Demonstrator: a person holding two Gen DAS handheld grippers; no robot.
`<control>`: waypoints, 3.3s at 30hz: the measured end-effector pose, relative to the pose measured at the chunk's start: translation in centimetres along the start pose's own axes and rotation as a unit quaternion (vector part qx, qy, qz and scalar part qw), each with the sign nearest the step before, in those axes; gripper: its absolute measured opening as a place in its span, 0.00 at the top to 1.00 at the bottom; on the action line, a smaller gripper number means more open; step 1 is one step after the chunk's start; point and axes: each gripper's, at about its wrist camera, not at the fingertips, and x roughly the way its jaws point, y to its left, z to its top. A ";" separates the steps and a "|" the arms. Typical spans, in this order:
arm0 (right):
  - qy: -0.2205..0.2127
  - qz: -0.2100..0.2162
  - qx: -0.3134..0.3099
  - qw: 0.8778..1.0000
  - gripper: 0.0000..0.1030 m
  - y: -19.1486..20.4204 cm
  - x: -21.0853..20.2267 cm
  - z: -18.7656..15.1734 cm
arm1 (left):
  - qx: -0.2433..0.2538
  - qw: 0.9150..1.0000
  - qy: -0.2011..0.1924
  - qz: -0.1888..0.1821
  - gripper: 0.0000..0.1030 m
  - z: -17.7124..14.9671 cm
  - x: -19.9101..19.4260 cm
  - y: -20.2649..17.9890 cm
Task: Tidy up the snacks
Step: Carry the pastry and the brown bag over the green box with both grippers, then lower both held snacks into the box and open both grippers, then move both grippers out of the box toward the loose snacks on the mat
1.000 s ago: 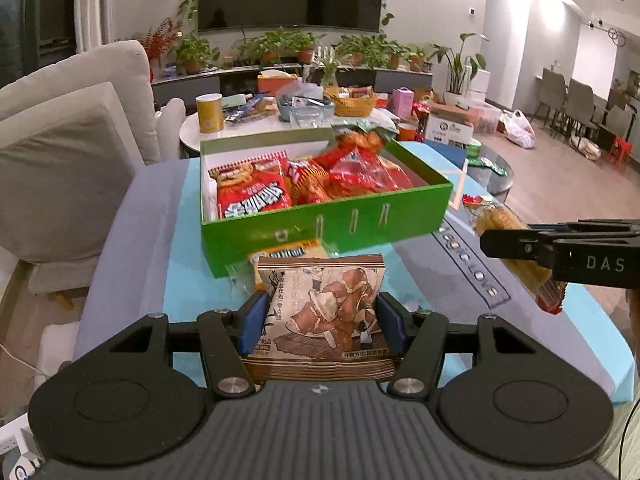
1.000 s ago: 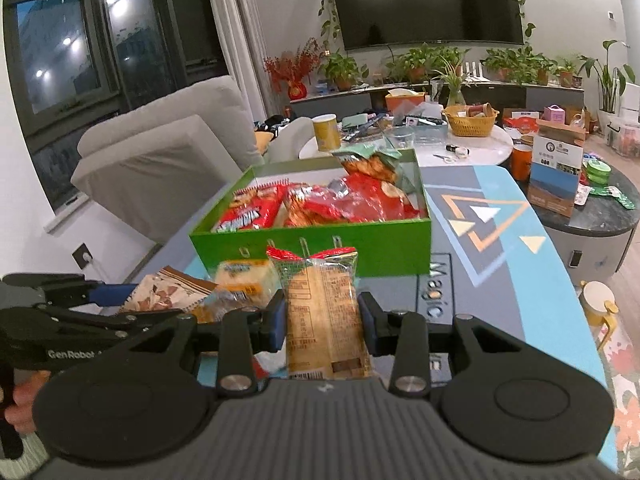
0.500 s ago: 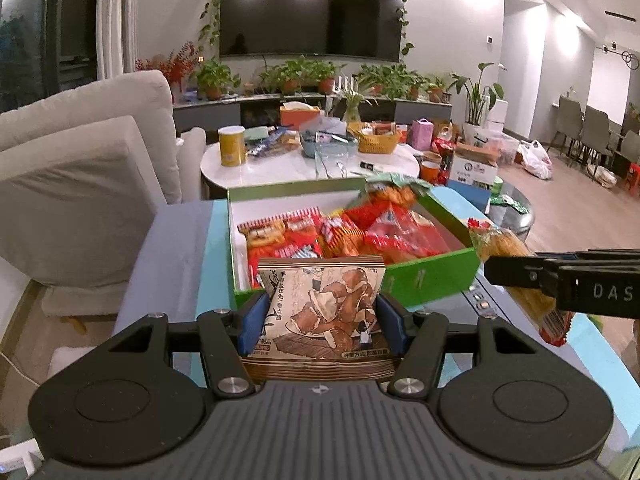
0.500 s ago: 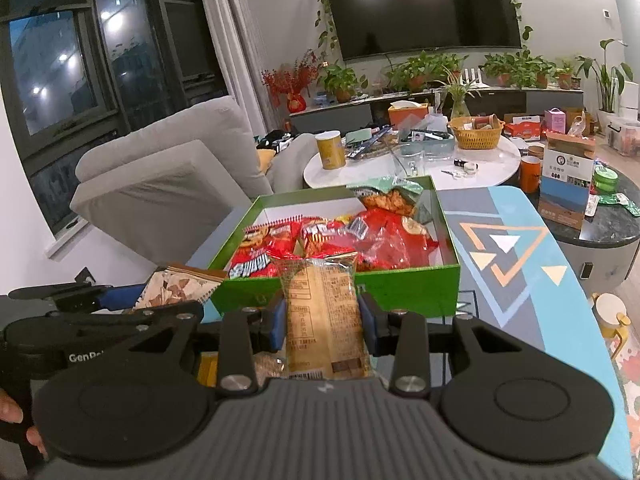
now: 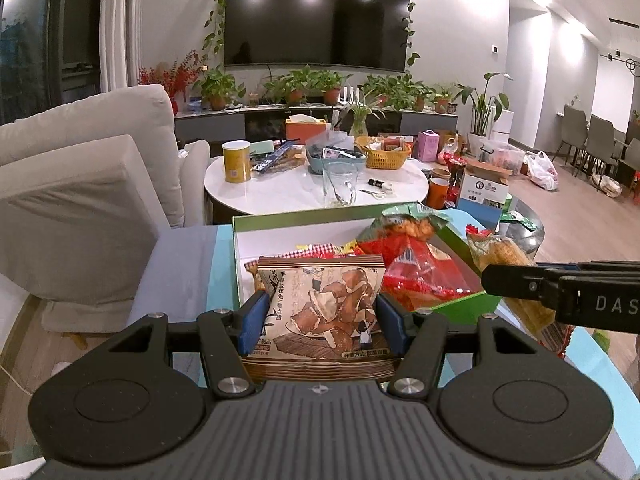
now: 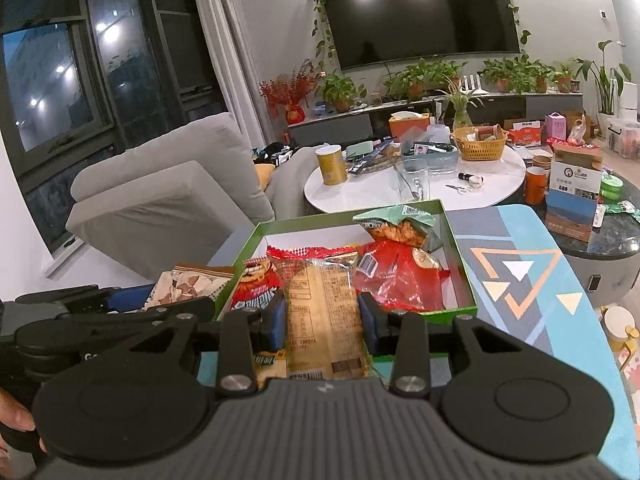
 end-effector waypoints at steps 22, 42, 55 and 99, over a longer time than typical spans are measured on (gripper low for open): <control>0.000 -0.005 0.006 1.000 0.55 0.1 5.4 3.1 | -0.006 1.000 0.010 0.007 0.46 3.0 5.9 1.6; 0.034 -0.003 0.028 0.999 0.55 -0.6 12.5 5.1 | -0.022 0.998 0.048 0.035 0.46 5.0 14.3 4.0; 0.041 0.010 0.029 0.999 0.55 0.2 14.5 5.9 | -0.046 0.996 0.071 0.036 0.45 4.8 17.1 5.3; 0.009 -0.004 0.013 1.000 0.40 1.3 7.8 4.7 | -0.072 0.996 0.041 0.041 0.40 2.5 6.6 6.4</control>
